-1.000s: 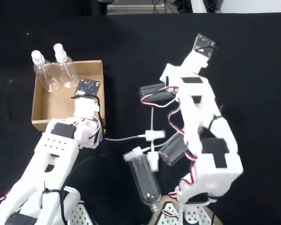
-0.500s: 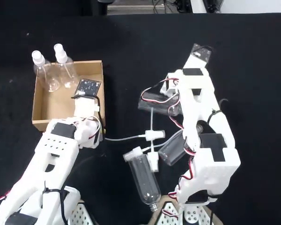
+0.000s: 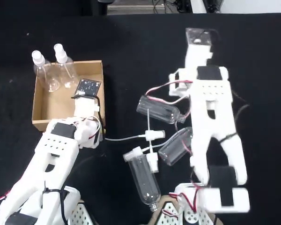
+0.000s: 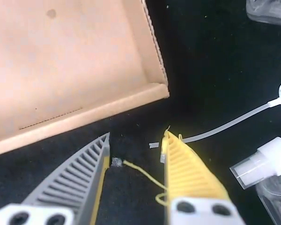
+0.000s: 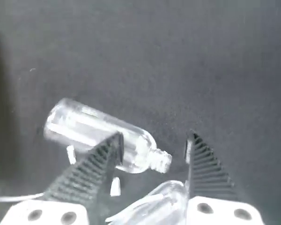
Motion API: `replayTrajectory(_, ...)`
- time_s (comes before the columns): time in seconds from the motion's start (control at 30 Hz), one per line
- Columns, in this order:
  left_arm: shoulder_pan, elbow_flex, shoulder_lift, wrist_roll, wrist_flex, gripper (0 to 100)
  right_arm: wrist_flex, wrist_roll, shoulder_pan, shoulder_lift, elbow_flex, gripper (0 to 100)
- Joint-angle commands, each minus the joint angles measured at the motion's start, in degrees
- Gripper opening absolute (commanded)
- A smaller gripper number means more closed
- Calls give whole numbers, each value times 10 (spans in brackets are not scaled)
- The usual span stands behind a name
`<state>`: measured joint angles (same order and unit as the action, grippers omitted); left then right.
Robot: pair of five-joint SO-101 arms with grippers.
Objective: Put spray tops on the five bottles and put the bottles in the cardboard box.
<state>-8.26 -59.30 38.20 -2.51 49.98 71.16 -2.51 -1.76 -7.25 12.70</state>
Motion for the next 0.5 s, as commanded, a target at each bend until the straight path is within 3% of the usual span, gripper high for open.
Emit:
replayTrajectory(0.0,0,8,16,1,-9,170,-5,-119,-44,-38,27,250)
replayTrajectory(0.13,0,8,16,1,-7,170,-9,-218,-92,-8,70,381)
replayTrajectory(0.3,0,8,16,1,-7,170,-13,-264,-109,29,81,392)
replayTrajectory(0.47,0,8,16,1,-7,170,-53,-311,-75,81,87,392)
